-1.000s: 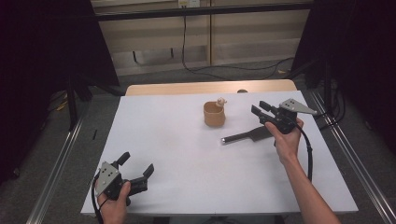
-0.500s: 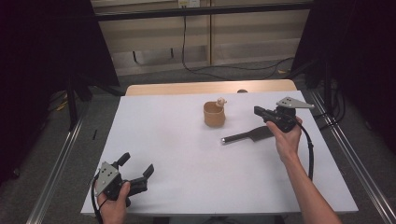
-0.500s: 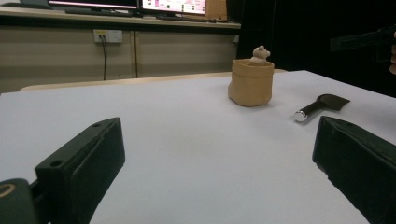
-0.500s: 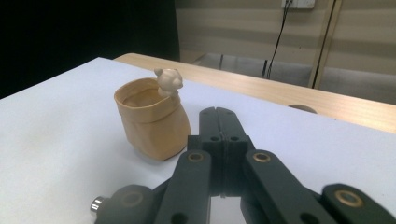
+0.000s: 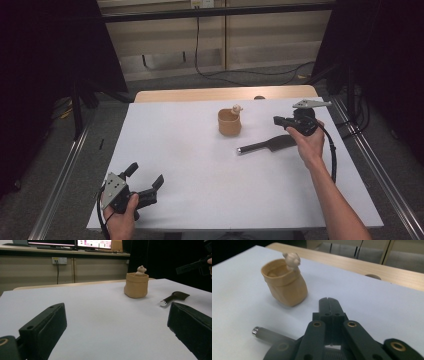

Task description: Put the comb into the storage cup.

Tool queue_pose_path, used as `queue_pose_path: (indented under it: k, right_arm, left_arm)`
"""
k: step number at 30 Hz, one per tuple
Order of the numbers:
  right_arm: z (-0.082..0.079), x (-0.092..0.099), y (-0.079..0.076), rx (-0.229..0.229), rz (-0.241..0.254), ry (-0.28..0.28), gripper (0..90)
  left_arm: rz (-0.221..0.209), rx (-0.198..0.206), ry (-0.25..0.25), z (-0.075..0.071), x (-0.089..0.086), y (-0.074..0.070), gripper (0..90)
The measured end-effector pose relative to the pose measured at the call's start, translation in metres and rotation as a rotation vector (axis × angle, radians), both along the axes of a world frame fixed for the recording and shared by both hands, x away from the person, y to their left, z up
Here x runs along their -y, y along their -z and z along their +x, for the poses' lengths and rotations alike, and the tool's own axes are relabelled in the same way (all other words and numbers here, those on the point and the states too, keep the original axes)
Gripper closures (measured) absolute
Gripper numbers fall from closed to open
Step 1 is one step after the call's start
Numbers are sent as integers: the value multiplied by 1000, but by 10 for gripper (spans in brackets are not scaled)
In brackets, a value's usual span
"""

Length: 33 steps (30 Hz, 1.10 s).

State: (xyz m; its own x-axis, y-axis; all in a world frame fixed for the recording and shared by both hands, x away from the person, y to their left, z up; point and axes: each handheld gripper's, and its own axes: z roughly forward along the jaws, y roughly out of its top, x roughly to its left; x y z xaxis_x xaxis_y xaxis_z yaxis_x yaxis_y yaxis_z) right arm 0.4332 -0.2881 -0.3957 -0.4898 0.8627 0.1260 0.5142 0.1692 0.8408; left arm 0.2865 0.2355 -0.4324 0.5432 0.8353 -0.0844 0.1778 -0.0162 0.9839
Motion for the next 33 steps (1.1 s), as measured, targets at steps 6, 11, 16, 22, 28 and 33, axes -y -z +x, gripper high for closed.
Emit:
queue_pose_path:
  k: [6, 11, 16, 22, 28, 33]
  right_arm:
    - [9, 6, 6, -61, -65, 21, 900]
    - [15, 14, 16, -144, -119, 37, 900]
    - [20, 18, 19, -176, -122, 34, 900]
    - [29, 16, 24, -230, -142, 23, 900]
    - [33, 12, 31, -252, -198, 25, 900]
    - [36, 11, 35, -275, -208, 18, 900]
  left_arm:
    - [0, -1, -2, 1, 0, 0, 25]
    - [-1, -2, 3, 2, 1, 0, 25]
    - [0, -5, 6, 4, 2, 1, 25]
    - [5, -20, -5, 5, 0, 2, 25]
    - [9, -12, -6, 4, -1, 2, 25]
    - [14, -8, -5, 3, 0, 1, 25]
